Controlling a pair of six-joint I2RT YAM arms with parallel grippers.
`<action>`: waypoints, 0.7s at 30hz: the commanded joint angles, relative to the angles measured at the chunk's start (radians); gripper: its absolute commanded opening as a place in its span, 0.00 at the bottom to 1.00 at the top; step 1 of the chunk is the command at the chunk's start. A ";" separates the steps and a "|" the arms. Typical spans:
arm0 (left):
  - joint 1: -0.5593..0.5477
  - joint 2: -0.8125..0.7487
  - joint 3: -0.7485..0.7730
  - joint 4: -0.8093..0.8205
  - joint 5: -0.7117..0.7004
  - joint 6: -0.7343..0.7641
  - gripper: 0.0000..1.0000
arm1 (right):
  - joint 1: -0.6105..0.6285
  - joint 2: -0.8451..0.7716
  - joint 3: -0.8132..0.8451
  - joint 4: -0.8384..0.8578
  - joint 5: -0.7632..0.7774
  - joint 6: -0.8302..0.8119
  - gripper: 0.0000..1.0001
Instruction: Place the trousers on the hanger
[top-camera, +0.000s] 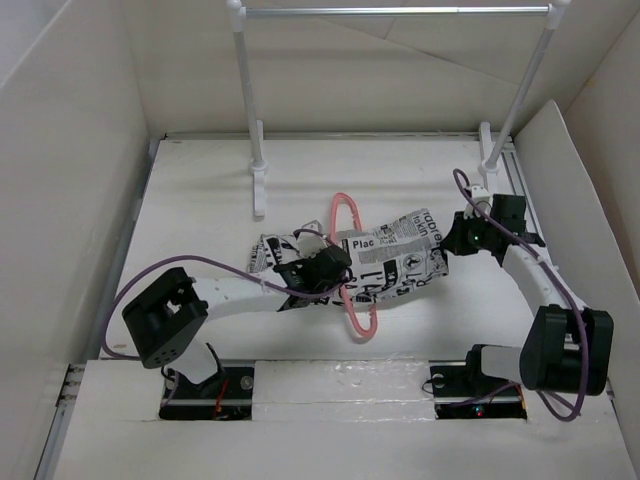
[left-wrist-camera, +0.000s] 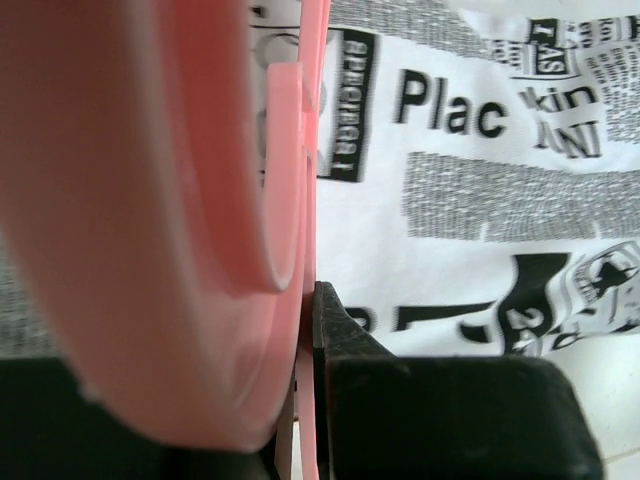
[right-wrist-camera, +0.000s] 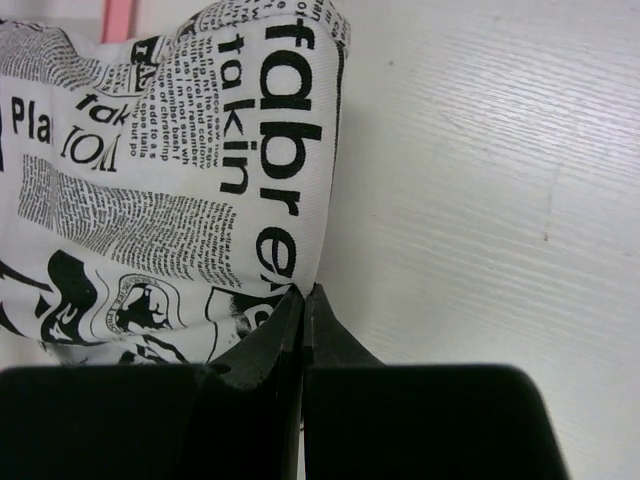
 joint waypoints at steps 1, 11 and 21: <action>0.005 -0.054 -0.043 -0.151 -0.069 0.059 0.00 | -0.055 0.010 0.050 -0.013 -0.052 -0.050 0.00; -0.030 -0.085 0.069 -0.281 -0.155 0.123 0.00 | -0.098 0.072 0.057 0.014 -0.048 -0.045 0.00; -0.039 -0.080 0.158 -0.384 -0.212 0.182 0.00 | -0.107 0.177 0.011 0.112 -0.048 0.010 0.00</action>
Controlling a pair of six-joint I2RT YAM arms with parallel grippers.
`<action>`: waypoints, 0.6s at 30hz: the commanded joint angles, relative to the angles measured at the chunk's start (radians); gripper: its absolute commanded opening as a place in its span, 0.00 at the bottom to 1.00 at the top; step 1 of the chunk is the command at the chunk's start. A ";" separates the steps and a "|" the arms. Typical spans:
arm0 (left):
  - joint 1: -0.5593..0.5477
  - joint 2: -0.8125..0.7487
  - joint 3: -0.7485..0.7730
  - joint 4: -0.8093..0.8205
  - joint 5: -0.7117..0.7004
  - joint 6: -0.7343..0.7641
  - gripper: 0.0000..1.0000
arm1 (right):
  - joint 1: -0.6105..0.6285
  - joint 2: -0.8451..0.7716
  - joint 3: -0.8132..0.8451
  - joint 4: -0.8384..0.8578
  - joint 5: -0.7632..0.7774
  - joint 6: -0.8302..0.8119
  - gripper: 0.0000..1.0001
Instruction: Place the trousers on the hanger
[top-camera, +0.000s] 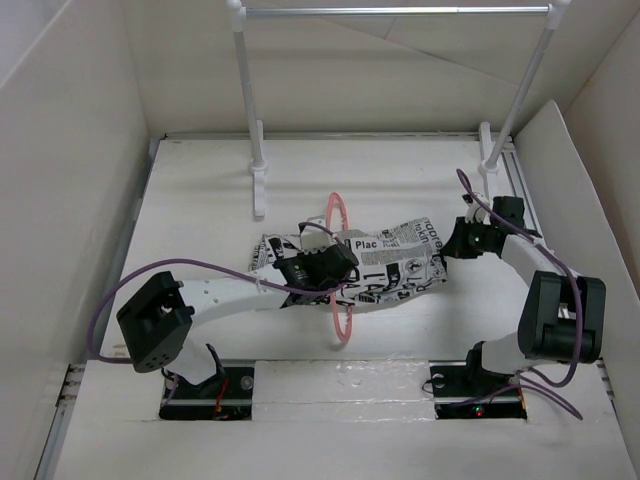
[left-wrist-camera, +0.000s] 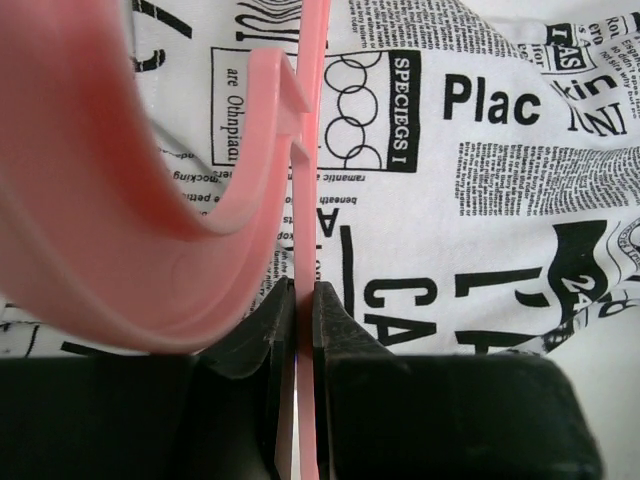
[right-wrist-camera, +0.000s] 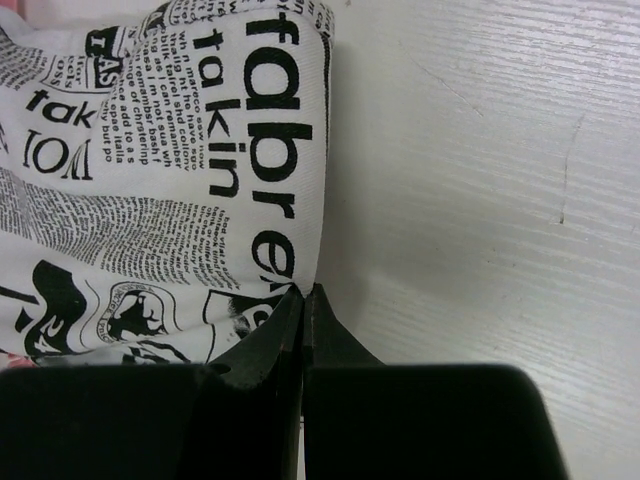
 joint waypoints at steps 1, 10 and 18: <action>0.006 -0.022 0.036 -0.089 -0.081 0.042 0.00 | -0.019 0.025 -0.005 0.112 0.005 0.014 0.00; -0.030 -0.044 0.083 -0.017 -0.058 0.000 0.00 | -0.019 0.020 -0.022 0.091 0.023 0.006 0.14; -0.121 -0.039 0.364 -0.183 -0.213 0.008 0.00 | 0.093 -0.188 0.102 -0.144 -0.008 -0.070 0.70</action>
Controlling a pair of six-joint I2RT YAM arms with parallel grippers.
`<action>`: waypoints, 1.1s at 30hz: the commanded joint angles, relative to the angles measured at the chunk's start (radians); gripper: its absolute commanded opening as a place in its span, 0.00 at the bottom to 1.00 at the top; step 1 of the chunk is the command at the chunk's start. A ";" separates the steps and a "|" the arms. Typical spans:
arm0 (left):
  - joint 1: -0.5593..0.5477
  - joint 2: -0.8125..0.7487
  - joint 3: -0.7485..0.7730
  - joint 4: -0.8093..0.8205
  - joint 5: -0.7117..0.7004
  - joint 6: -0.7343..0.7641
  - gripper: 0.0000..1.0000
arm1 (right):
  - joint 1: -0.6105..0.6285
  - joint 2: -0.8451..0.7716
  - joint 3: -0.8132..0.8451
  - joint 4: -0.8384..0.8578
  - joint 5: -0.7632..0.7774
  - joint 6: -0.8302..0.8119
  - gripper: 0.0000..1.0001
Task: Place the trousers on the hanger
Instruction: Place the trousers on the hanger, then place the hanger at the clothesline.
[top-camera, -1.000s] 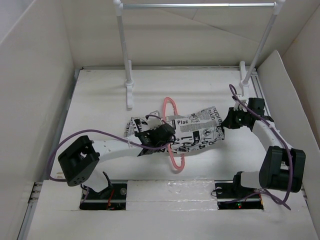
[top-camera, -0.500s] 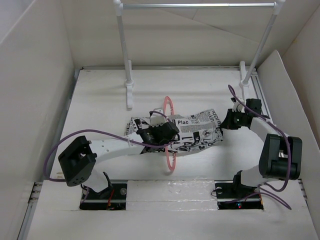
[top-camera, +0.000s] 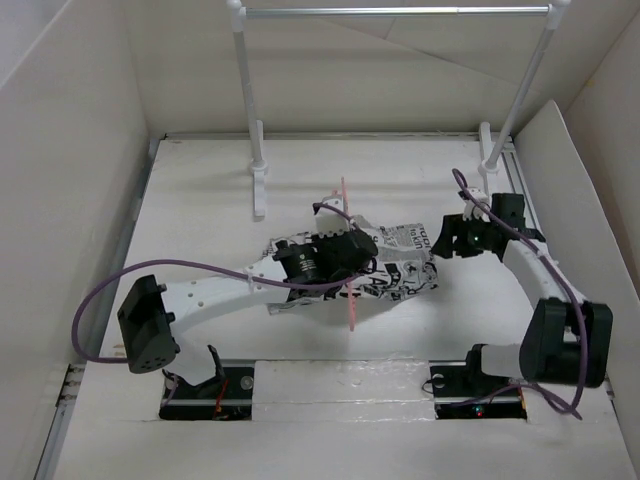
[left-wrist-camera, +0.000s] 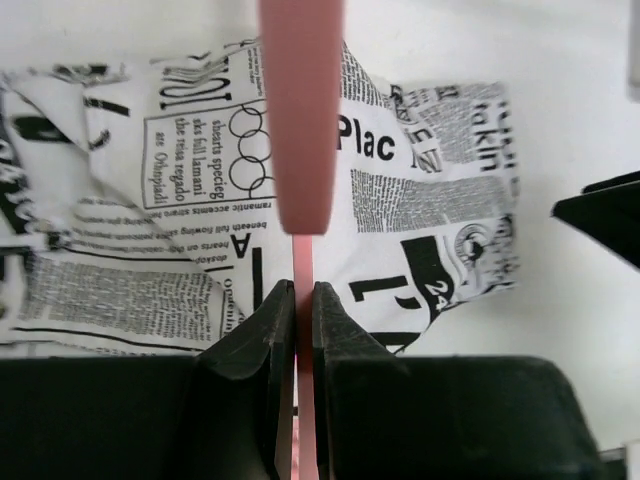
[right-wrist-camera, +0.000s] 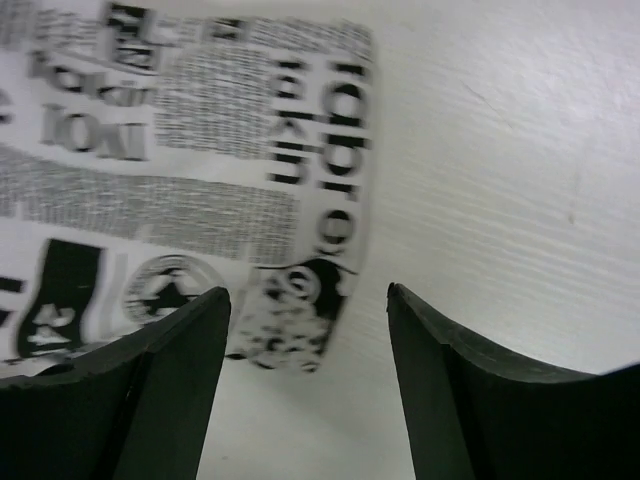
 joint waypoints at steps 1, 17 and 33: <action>-0.043 -0.030 0.178 -0.081 -0.145 -0.019 0.00 | 0.116 -0.198 0.099 -0.122 -0.049 -0.044 0.70; -0.088 -0.065 0.281 -0.078 -0.144 0.005 0.00 | 0.786 -0.647 -0.002 0.195 -0.010 0.628 0.77; -0.088 -0.088 0.361 -0.118 -0.124 -0.012 0.00 | 1.001 -0.431 0.002 0.471 0.260 0.808 0.48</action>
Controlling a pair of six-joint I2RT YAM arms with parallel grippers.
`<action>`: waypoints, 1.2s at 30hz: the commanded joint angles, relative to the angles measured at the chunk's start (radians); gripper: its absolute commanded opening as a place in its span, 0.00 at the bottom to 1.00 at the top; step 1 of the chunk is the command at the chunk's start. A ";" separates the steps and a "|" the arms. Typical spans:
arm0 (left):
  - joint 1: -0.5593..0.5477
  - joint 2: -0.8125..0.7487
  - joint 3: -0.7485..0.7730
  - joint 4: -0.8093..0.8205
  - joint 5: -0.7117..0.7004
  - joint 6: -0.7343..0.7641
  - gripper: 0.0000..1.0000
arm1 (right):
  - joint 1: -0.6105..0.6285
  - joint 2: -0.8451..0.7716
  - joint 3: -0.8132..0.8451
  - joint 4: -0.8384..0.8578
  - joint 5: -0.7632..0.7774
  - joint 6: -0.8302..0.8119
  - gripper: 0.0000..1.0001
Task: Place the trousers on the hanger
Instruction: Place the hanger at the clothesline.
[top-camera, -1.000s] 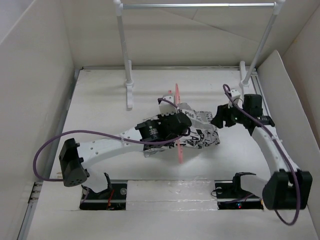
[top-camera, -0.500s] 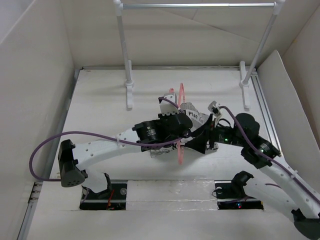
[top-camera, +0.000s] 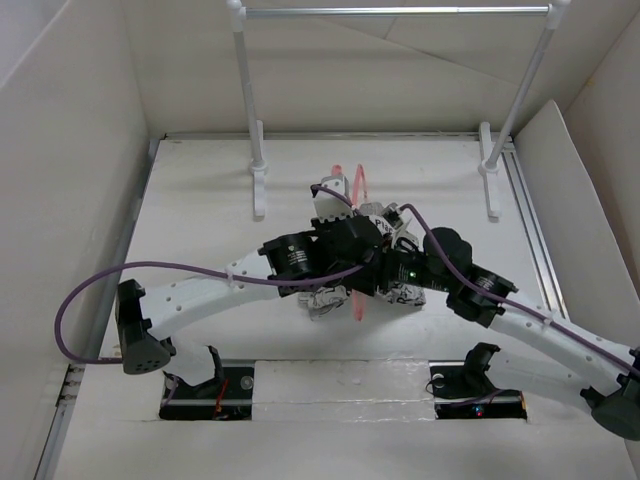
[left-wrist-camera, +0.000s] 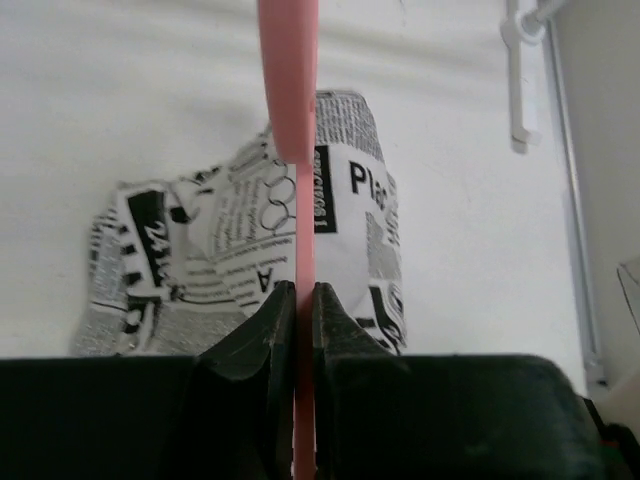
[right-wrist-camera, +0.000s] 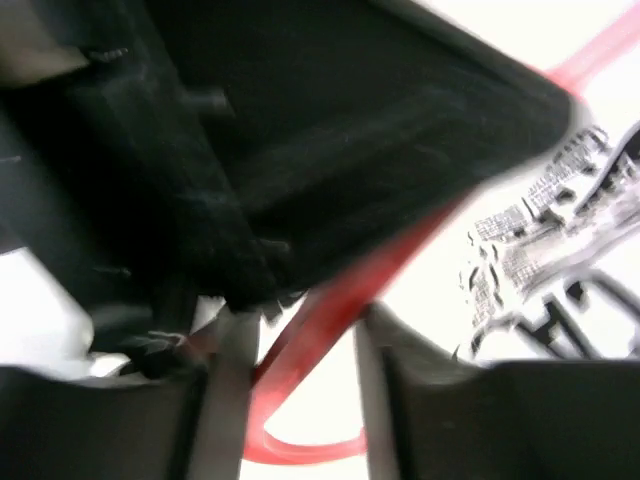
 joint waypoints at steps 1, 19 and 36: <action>-0.015 -0.068 0.109 0.024 -0.037 -0.021 0.00 | 0.007 0.006 0.041 0.128 0.070 0.063 0.38; 0.024 -0.035 0.425 0.102 0.030 0.194 0.15 | -0.121 0.020 0.187 0.278 -0.007 0.214 0.00; 0.024 -0.281 0.196 0.188 0.039 0.202 0.55 | -0.656 0.230 0.447 0.366 -0.323 0.301 0.00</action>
